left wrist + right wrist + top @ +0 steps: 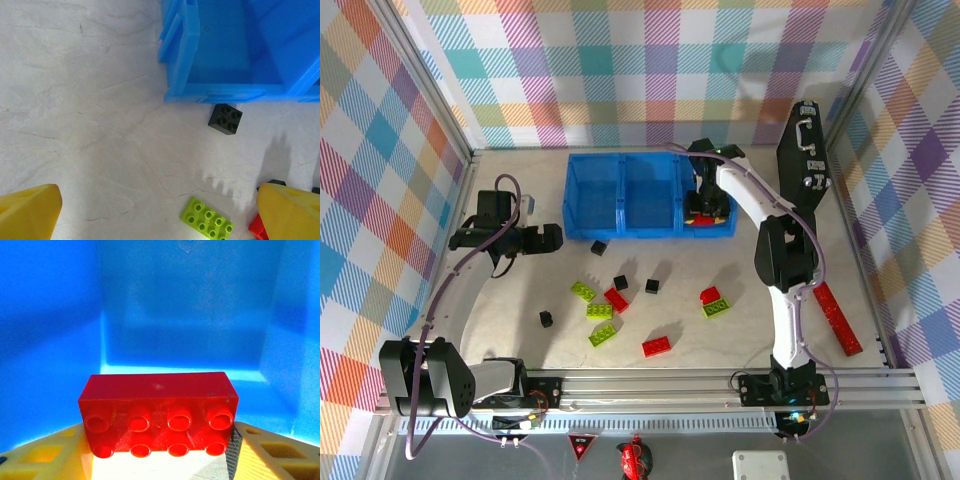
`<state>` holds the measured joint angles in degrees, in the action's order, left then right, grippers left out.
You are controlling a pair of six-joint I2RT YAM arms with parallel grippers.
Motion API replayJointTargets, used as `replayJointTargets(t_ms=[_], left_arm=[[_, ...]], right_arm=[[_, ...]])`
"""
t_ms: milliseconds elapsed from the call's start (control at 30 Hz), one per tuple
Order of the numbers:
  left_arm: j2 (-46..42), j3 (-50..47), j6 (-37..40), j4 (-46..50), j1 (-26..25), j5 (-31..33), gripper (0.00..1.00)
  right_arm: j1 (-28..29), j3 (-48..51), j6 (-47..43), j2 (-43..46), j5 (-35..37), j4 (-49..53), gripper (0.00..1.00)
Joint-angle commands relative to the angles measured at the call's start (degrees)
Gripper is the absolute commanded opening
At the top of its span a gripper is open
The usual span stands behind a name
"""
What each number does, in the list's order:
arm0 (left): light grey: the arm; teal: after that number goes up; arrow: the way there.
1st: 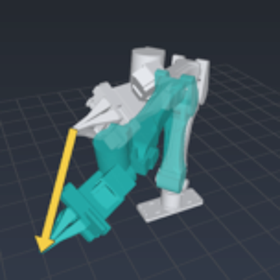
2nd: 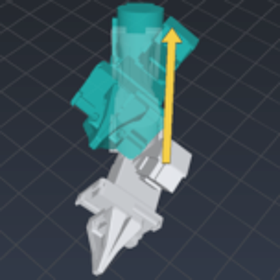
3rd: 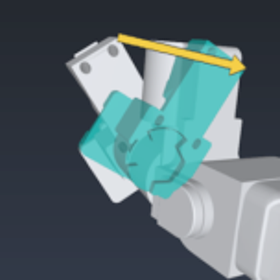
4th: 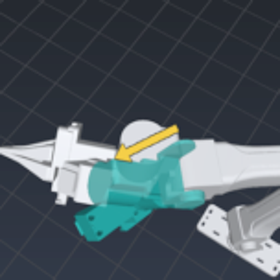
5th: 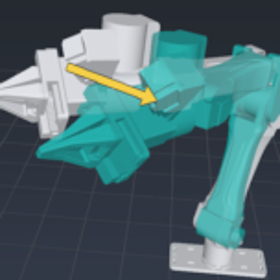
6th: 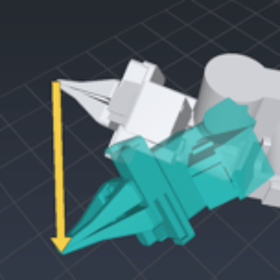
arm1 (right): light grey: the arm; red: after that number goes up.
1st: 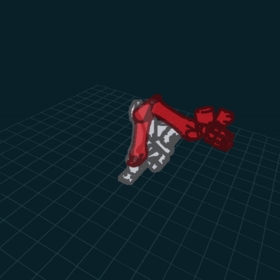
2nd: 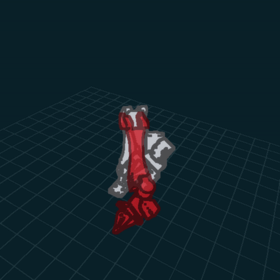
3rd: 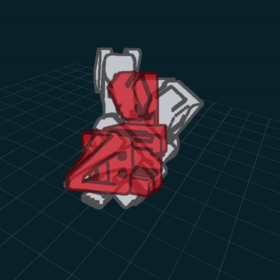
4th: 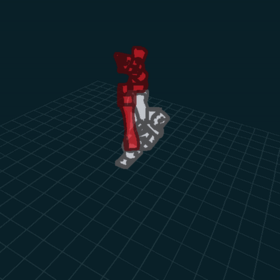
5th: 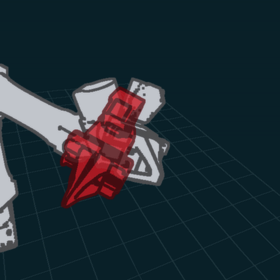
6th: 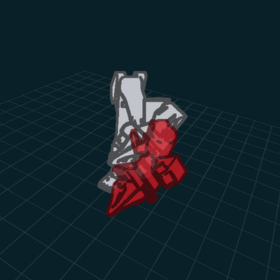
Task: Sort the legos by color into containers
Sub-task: Place the lego in the container.
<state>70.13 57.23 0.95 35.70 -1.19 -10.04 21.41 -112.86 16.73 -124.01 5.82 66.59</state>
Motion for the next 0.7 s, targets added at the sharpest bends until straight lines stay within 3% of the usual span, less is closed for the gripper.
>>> replayJointTargets(t_ms=[0, 667], left_arm=[[-0.1, -0.1, 0.7, 0.3, 0.6, -0.6, 1.00], [0.3, -0.2, 0.8, 0.6, 0.6, 0.3, 1.00]], right_arm=[[-0.7, -2.1, 0.7, -2.5, -0.5, 0.6, 0.63], [-1.9, -6.0, -3.4, -4.5, 0.8, 0.3, 0.63]])
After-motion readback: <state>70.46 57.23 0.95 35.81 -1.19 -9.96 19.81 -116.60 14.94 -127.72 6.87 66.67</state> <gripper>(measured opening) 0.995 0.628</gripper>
